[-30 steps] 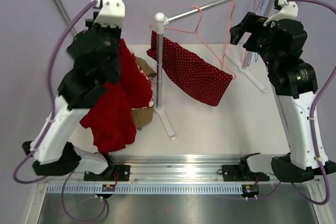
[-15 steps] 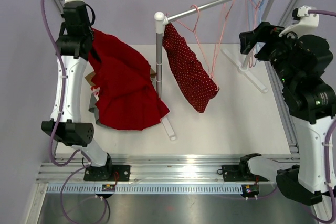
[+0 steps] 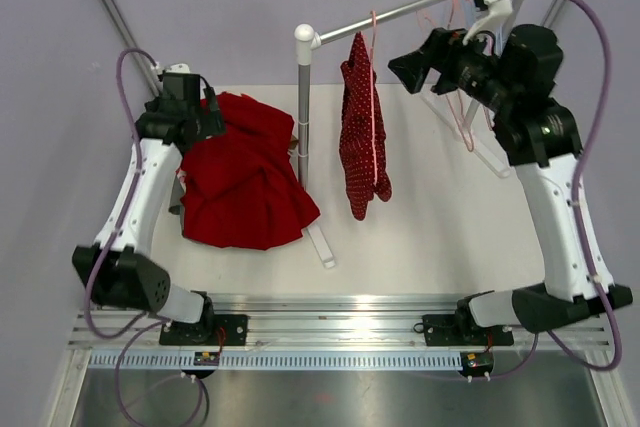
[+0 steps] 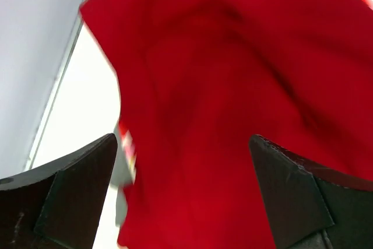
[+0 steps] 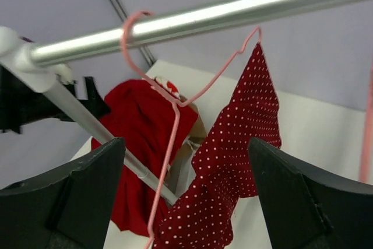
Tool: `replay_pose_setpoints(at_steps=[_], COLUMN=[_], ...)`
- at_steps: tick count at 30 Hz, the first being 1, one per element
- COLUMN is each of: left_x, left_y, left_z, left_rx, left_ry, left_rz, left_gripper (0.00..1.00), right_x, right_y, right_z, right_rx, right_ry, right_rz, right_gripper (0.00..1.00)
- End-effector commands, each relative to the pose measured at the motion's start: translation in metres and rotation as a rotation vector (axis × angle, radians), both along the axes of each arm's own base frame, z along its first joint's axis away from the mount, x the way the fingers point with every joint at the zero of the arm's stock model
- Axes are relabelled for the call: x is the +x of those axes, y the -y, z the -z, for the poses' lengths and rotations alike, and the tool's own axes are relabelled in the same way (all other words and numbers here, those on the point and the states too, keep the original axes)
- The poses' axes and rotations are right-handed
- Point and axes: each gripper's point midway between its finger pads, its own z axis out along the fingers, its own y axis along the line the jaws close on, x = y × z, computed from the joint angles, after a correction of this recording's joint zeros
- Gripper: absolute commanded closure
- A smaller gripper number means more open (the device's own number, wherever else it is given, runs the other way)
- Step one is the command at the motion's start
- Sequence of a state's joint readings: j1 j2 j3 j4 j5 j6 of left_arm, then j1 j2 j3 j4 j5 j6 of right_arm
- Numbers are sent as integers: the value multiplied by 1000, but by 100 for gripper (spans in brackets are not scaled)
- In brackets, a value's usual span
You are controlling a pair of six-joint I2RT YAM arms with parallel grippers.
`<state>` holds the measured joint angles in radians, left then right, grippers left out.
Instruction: Remove the skirt from the hanger
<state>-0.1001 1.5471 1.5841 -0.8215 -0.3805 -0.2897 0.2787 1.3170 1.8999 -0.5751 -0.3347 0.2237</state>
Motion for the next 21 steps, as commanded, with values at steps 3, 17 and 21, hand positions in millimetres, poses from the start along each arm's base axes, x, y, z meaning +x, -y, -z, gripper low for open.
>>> replay_pose_setpoints(at_steps=[3, 17, 21], left_x=[-65, -127, -129], left_y=[30, 39, 43], left_z=[-70, -18, -15], left_rx=[-120, -202, -225], left_ry=[295, 270, 272], left_rz=[66, 99, 110], left_gripper=[1, 1, 1], right_x=[22, 38, 33], right_y=[-42, -76, -88], right_z=[22, 70, 76], right_rx=[-15, -10, 12], right_ry=[-62, -167, -184], right_rz=[-106, -84, -113], right_gripper=[8, 45, 60])
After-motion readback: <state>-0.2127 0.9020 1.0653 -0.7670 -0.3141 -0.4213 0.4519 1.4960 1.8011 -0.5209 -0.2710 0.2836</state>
